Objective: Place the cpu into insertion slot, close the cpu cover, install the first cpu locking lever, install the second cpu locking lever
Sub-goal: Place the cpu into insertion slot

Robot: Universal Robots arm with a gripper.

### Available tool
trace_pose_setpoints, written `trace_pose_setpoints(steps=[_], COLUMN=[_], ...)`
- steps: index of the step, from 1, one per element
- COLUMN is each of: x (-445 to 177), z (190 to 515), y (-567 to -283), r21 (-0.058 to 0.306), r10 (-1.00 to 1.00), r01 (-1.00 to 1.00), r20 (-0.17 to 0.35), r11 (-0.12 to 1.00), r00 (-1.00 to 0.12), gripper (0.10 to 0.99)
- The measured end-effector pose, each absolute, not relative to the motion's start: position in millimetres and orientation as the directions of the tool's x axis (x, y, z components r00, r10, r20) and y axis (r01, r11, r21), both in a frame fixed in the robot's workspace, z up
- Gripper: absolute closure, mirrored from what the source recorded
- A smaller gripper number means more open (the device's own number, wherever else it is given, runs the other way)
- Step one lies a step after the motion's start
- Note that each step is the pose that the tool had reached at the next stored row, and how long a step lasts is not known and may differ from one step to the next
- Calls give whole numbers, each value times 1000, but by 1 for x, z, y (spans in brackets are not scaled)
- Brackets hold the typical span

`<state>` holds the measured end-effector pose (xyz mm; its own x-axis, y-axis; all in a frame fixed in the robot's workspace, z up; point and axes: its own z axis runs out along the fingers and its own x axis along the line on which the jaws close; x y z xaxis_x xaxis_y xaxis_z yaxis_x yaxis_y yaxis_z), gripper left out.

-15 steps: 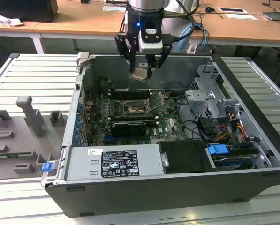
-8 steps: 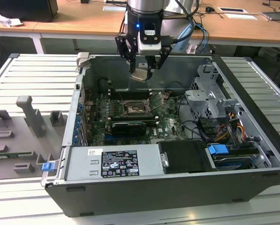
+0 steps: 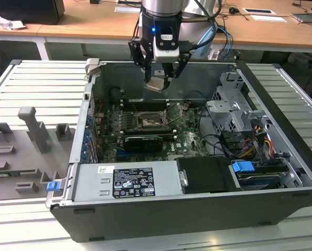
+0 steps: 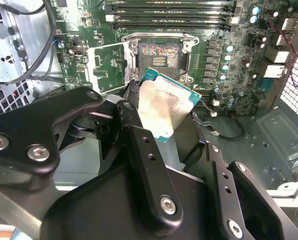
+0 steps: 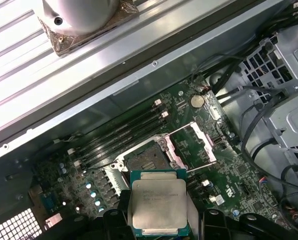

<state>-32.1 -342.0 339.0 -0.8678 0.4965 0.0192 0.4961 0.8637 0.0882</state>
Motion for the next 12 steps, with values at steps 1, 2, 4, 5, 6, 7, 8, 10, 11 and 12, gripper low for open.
trace_pose_setpoints(steps=[1,2,4,5,6,7,8,10,11,12], x=[-32,-32,-32,-32,-32,-32,-32,-32,-32,-32], z=[339,339,339,339,339,339,339,338,338,338], y=[-342,-342,-342,-342,-342,-342,-342,-342,-342,-342], r21=[88,88,88,88,88,88,88,88,88,88], r10=[501,507,520,522,525,528,530,537,540,543], r01=[501,507,519,522,524,527,530,537,540,543], r20=[19,19,19,19,19,19,19,19,19,19], r11=[861,858,850,848,847,845,844,839,837,835], r00=[-865,-862,-854,-852,-851,-849,-848,-843,-841,-839], gripper=[561,561,561,561,561,561,561,561,561,561])
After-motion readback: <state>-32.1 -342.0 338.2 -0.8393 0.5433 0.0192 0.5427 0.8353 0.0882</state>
